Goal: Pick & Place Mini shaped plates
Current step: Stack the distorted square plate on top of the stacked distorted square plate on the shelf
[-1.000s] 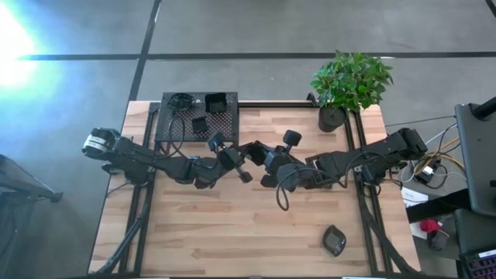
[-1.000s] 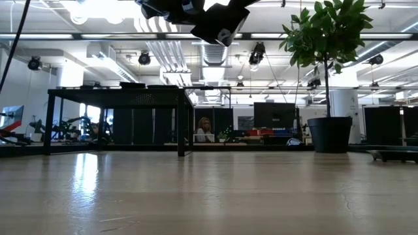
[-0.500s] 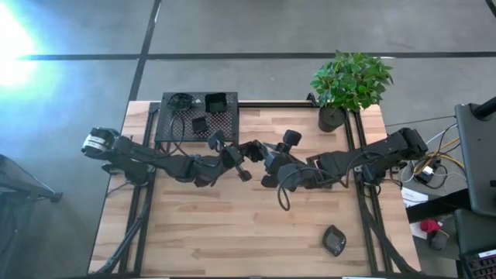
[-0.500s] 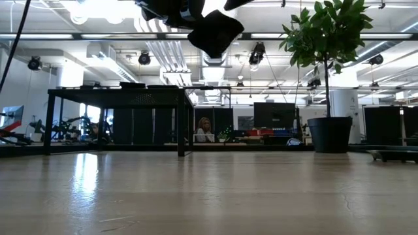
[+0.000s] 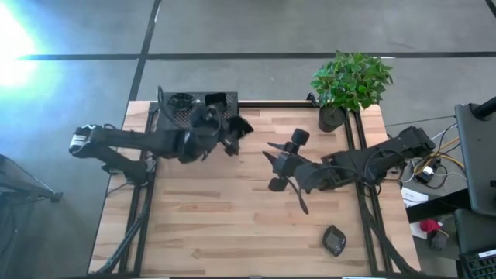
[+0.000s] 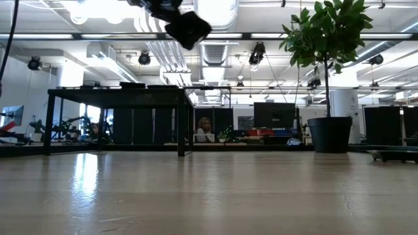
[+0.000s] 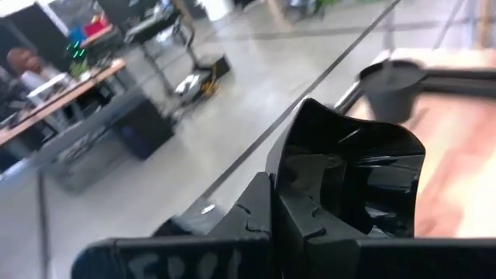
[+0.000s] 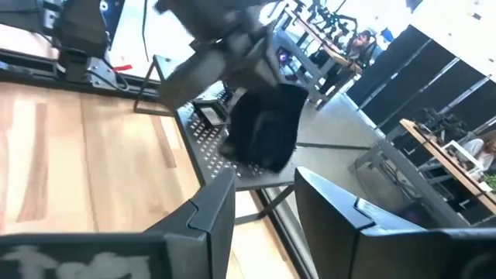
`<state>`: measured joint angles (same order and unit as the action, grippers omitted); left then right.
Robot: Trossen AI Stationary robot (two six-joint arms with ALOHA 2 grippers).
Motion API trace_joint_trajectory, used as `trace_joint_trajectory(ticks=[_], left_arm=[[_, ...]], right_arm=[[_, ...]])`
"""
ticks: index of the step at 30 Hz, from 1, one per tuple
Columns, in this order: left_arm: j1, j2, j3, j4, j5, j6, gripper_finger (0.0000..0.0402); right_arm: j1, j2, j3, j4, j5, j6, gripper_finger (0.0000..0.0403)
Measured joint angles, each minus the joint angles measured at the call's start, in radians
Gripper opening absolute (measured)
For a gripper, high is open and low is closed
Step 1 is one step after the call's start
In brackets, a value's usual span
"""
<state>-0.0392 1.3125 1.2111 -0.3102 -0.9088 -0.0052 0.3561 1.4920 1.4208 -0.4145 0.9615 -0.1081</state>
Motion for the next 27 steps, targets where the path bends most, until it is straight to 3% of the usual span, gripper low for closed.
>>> trace_joint_trajectory(ticks=[3, 6, 11, 18, 27], left_arm=[[0.064, -0.031, 0.060, -0.151, 0.035, -0.024, 0.0000], [0.147, -0.058, 0.110, -0.262, 0.132, -0.044, 0.0000], [0.326, -0.085, 0.165, -0.381, 0.358, -0.050, 0.0000], [0.583, -0.075, 0.200, -0.464, 0.752, 0.111, 0.0000], [0.743, 0.001, 0.234, -0.501, 0.929, 0.259, 0.0000]], right_arm=[[0.009, -0.005, 0.000, 0.000, 0.000, 0.000, 0.0125], [0.016, -0.005, 0.000, 0.002, 0.000, 0.000, 0.0123], [0.023, -0.004, 0.000, 0.001, 0.000, 0.003, 0.0126], [0.026, -0.004, -0.001, 0.001, 0.000, 0.004, 0.0126], [0.026, -0.004, -0.001, 0.001, 0.000, 0.030, 0.0118]])
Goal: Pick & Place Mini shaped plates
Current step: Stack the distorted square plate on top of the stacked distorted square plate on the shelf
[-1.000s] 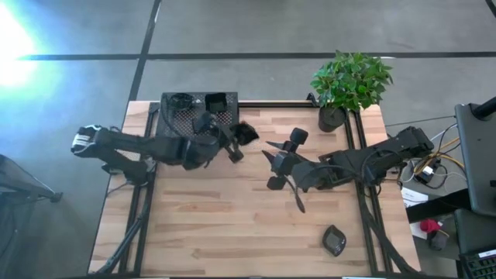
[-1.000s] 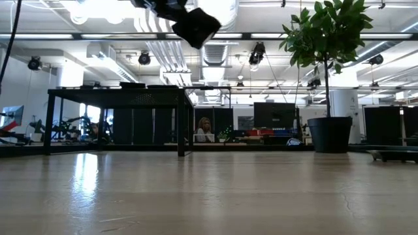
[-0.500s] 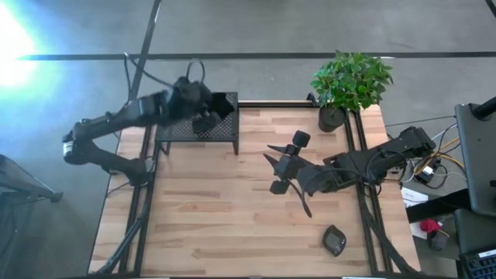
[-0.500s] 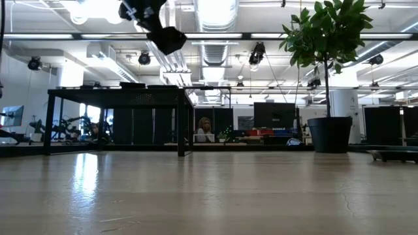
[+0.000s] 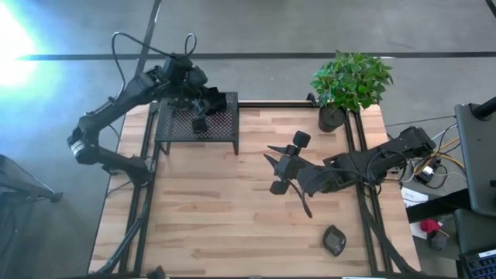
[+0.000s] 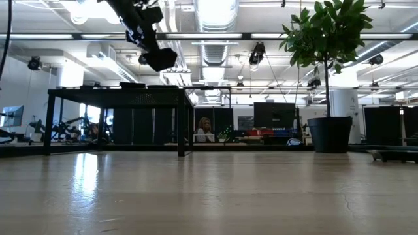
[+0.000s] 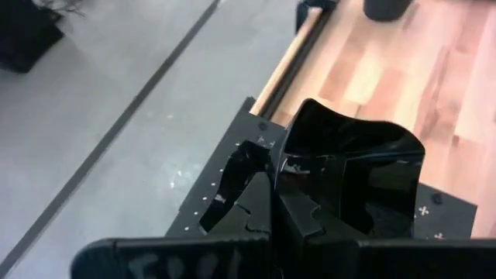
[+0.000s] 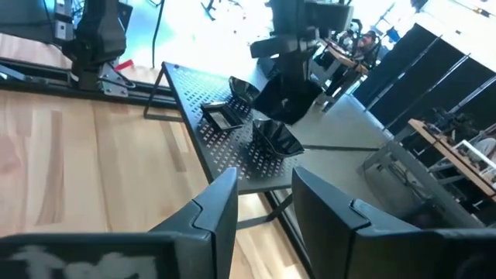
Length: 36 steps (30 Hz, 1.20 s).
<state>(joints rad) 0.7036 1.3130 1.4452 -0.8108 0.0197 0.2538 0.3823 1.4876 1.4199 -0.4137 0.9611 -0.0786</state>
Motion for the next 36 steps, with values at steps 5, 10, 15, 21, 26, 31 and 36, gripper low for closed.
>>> trace_joint_trajectory(ticks=[5, 10, 15, 21, 26, 31, 36], left_arm=[[0.005, 0.046, -0.007, 0.001, 0.019, 0.033, 0.0000], [0.005, 0.086, -0.007, 0.003, 0.017, 0.042, 0.0000], [0.016, 0.116, -0.008, 0.010, -0.012, 0.058, 0.0000], [0.024, 0.129, -0.008, 0.007, -0.033, 0.059, 0.0000], [0.024, 0.129, -0.008, 0.007, -0.048, 0.059, 0.0000], [0.024, 0.129, -0.007, 0.007, -0.048, 0.082, 0.0000], [0.024, 0.126, 0.033, -0.003, -0.038, 0.084, 0.0000]], right_arm=[[0.000, 0.000, 0.000, 0.000, 0.000, 0.003, 0.0121], [0.000, 0.000, 0.000, 0.000, 0.000, 0.001, 0.0115], [0.000, 0.000, 0.000, 0.000, 0.000, 0.001, 0.0110], [0.000, 0.000, -0.001, 0.000, 0.000, 0.001, 0.0111], [0.000, 0.000, -0.001, 0.000, 0.000, 0.001, 0.0109], [0.000, 0.000, -0.001, 0.000, 0.000, 0.000, 0.0103], [0.000, 0.000, -0.001, 0.000, 0.000, 0.000, 0.0103]])
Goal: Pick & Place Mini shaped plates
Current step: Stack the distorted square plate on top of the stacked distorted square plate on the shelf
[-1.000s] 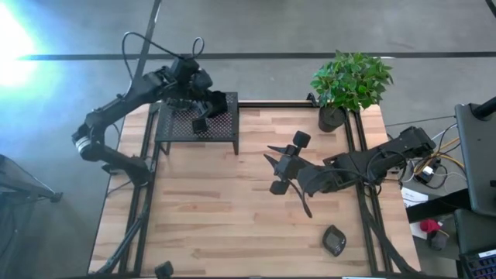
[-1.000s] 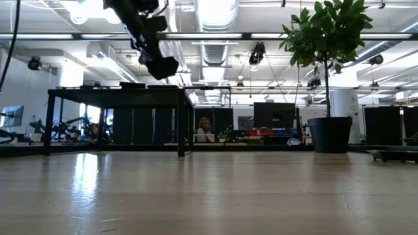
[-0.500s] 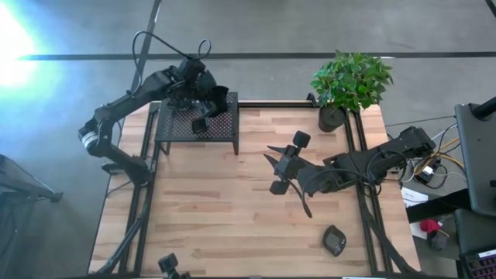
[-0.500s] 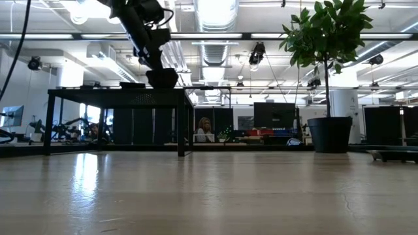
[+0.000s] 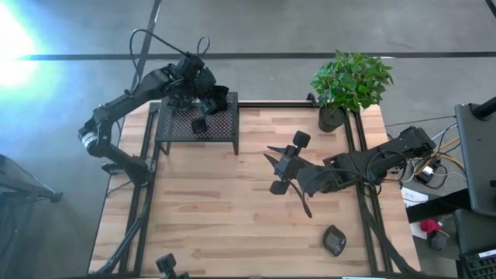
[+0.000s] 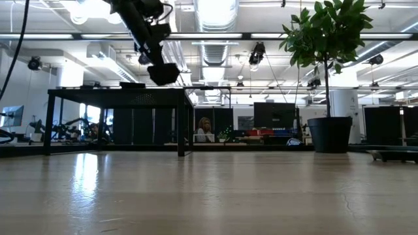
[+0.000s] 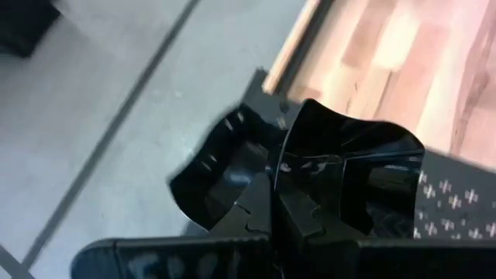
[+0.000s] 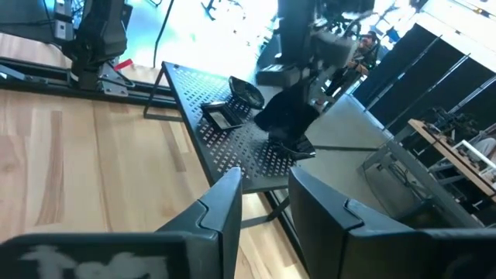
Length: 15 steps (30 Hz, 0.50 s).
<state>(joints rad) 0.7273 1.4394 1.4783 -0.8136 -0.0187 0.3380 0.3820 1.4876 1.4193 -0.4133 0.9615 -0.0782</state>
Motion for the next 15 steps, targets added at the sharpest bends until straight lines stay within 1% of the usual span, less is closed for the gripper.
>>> trace_joint_trajectory(ticks=[4, 6, 11, 15], left_arm=[[0.005, -0.004, 0.060, -0.002, 0.001, 0.007, 0.0000], [0.012, -0.004, 0.074, -0.006, -0.002, 0.034, 0.0000], [0.048, 0.000, 0.063, 0.025, -0.026, 0.097, 0.0000], [0.072, 0.027, 0.058, 0.032, 0.005, 0.133, 0.0000]], right_arm=[[0.000, 0.000, 0.000, 0.000, 0.000, 0.004, 0.0104], [0.000, 0.000, 0.000, 0.000, 0.000, 0.015, 0.0102], [0.000, 0.000, 0.000, 0.000, 0.000, 0.019, 0.0098], [0.000, 0.000, 0.000, 0.000, 0.000, 0.019, 0.0099]])
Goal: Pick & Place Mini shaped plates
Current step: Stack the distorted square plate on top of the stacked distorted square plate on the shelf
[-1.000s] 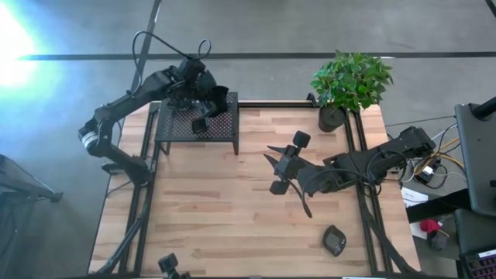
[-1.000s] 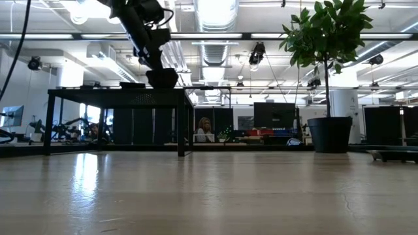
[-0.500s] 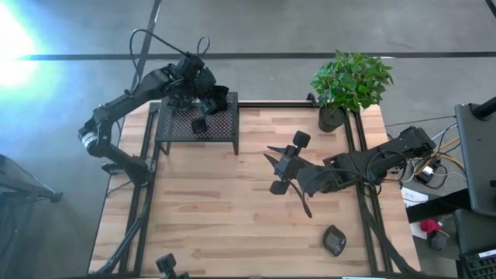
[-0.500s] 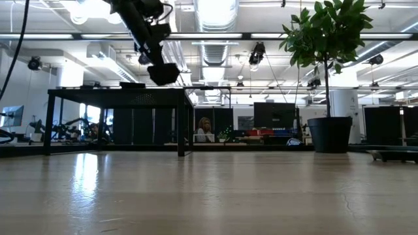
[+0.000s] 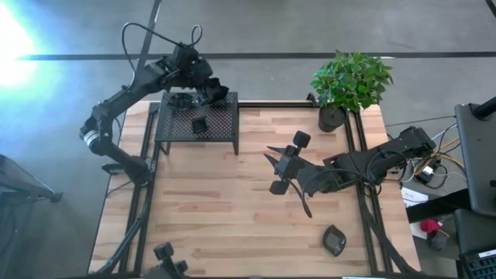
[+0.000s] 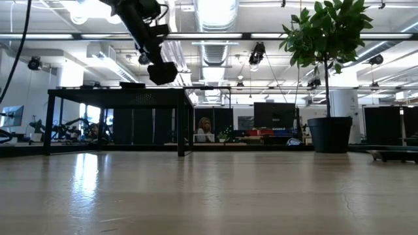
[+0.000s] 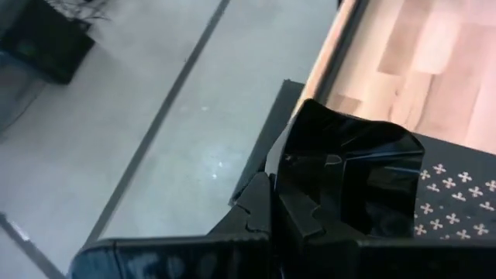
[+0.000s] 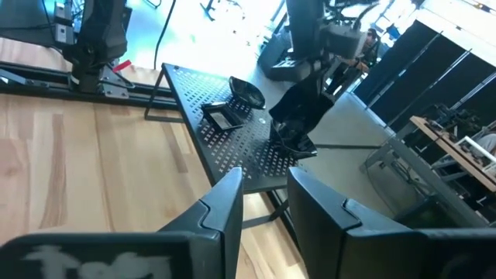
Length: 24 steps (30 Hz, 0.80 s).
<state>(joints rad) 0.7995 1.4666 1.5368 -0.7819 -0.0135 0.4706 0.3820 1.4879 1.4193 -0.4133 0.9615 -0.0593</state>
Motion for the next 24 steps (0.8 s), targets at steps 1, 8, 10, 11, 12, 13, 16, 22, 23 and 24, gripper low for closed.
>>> trace_joint_trajectory(ticks=[1, 8, 10, 11, 12, 13, 16, 22, 23, 24], left_arm=[[0.002, 0.009, 0.000, -0.001, 0.009, 0.007, 0.0000], [0.006, 0.062, 0.012, -0.019, 0.024, 0.053, 0.0000], [0.007, 0.075, 0.028, -0.036, 0.036, 0.054, 0.0000], [0.008, 0.081, 0.039, -0.049, 0.047, 0.054, 0.0000], [0.008, 0.086, 0.048, -0.062, 0.061, 0.055, 0.0000], [0.008, 0.091, 0.058, -0.072, 0.072, 0.054, 0.0000], [0.009, 0.103, 0.080, -0.085, 0.084, 0.055, 0.0000], [0.013, 0.128, 0.093, -0.149, 0.091, 0.063, 0.0000], [0.016, 0.129, 0.096, -0.164, 0.091, 0.062, 0.0000], [0.017, 0.130, 0.099, -0.172, 0.091, 0.057, 0.0000]], right_arm=[[0.000, 0.000, 0.000, 0.000, 0.000, 0.000, 0.0100], [0.000, 0.000, 0.000, 0.000, 0.000, 0.005, 0.0096], [0.000, 0.000, 0.000, 0.000, 0.000, 0.004, 0.0095], [0.000, 0.000, 0.000, 0.000, 0.000, 0.004, 0.0095], [0.000, 0.000, 0.000, 0.000, 0.000, 0.004, 0.0096], [-0.001, 0.000, 0.000, 0.000, 0.000, 0.004, 0.0096], [-0.001, 0.000, 0.000, 0.000, 0.000, 0.004, 0.0097], [-0.001, 0.000, 0.000, 0.000, 0.000, 0.005, 0.0091], [-0.001, 0.000, 0.000, -0.001, 0.000, 0.005, 0.0090], [-0.001, 0.000, 0.000, 0.000, 0.000, 0.005, 0.0089]])
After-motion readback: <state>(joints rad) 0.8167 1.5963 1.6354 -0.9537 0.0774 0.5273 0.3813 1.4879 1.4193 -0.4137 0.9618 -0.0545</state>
